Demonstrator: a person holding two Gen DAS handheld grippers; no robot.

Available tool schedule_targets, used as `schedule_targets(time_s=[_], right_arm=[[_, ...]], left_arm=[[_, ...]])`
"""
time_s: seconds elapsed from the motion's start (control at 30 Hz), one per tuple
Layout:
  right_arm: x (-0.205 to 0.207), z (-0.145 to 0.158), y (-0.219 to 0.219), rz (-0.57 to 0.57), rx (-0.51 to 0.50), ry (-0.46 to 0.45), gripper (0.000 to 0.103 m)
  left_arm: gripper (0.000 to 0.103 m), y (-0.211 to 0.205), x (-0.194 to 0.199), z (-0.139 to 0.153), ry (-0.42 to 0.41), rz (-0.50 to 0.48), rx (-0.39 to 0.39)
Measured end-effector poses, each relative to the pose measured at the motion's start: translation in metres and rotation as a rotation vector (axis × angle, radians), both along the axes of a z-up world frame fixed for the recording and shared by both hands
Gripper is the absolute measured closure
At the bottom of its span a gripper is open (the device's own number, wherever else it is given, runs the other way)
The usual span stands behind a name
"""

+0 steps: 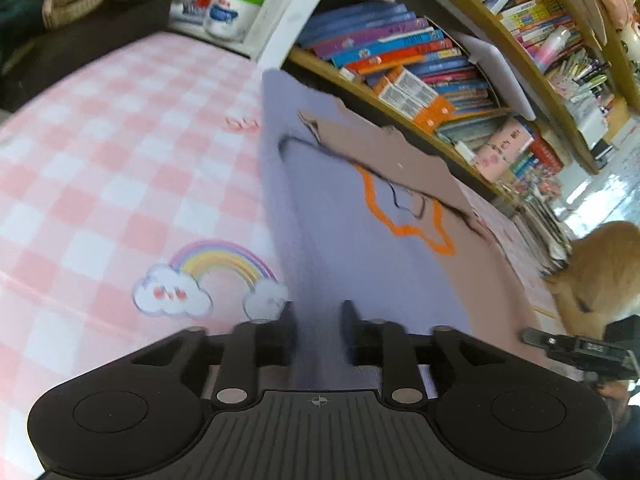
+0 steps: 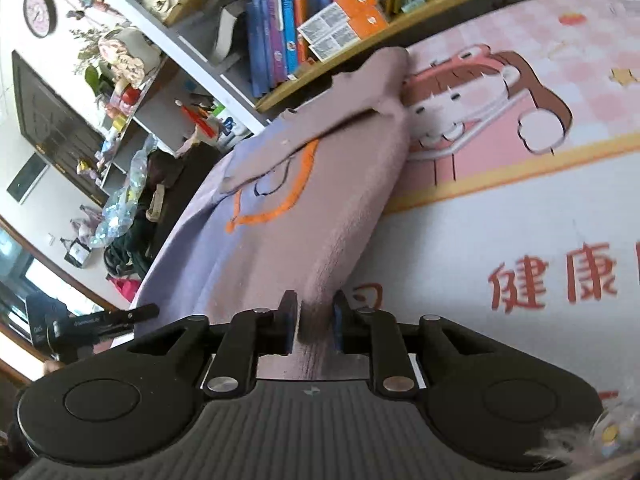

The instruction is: Fold clothes

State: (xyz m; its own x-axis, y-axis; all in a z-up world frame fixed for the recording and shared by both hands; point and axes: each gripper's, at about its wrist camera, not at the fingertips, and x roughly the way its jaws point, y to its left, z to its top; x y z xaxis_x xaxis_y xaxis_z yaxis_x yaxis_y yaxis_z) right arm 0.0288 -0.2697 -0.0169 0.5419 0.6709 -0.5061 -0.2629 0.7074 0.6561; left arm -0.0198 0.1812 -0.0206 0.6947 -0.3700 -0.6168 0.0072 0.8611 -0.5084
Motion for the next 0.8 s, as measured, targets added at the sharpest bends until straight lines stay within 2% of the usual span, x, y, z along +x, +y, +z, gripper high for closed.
schedule_targets(time_s=[0.1,0.13,0.17,0.2,0.33,0.43,0.8], right_arm=[[-0.002,-0.004,0.0,-0.01,0.022,0.006,0.082],[-0.002,-0.004,0.001,-0.012,0.019,0.006,0.085],[-0.003,-0.004,0.001,-0.013,0.01,0.008,0.089],[-0.005,-0.004,0.002,-0.014,0.004,0.01,0.092],[-0.02,-0.003,-0.007,-0.015,0.042,0.006,0.097],[-0.04,0.0,-0.017,-0.025,0.084,0.003,0.097],[-0.147,0.027,-0.059,-0.074,0.176,-0.02,0.098]], left_arm=[[0.076,0.003,0.001,-0.003,-0.009,0.011,-0.036],[0.077,0.004,0.003,-0.004,-0.01,0.019,-0.049],[0.091,0.005,0.004,-0.006,-0.008,0.028,-0.054],[0.099,0.006,0.004,-0.007,-0.005,0.039,-0.055],[0.099,0.007,-0.004,-0.01,0.002,0.057,-0.077],[0.099,0.006,-0.019,-0.008,-0.005,0.029,-0.109],[0.099,-0.002,-0.097,-0.003,-0.048,-0.035,-0.283]])
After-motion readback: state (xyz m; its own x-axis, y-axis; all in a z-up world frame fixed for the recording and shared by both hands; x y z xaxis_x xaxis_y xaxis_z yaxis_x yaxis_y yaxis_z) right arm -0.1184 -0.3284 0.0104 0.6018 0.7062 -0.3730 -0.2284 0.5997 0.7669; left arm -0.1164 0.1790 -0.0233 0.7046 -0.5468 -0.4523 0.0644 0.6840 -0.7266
